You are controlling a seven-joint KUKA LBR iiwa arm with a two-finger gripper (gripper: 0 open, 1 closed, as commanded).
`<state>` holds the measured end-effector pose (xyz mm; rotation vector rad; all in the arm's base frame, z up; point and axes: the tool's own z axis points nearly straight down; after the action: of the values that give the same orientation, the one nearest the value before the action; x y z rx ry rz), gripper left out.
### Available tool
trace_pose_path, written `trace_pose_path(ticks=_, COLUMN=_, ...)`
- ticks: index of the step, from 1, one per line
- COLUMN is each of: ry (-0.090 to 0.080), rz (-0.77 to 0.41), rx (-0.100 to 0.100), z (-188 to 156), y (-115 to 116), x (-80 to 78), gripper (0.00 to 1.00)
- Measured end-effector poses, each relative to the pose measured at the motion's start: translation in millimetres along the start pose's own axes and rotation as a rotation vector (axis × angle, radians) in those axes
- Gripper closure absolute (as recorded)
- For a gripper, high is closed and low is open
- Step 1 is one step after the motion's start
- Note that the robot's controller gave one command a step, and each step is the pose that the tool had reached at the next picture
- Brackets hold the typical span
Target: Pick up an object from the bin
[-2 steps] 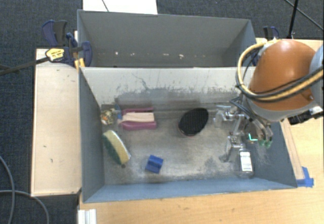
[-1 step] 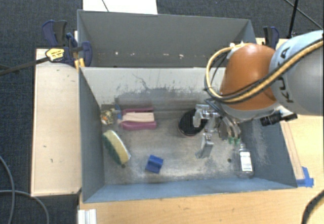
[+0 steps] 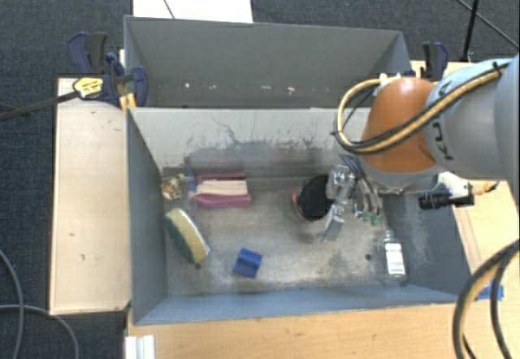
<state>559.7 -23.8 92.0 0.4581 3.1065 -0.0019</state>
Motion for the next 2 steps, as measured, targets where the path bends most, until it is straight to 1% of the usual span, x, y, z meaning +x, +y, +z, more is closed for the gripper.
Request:
trace_pose_path(ticks=1, ry=-0.016, rz=0.082, rx=-0.004, z=17.4, y=11.1, x=-17.2, gripper=0.0)
trace_pose_path(ticks=2, ry=-0.009, rz=0.078, rx=-0.003, z=18.2, y=11.7, x=-15.1, gripper=1.0)
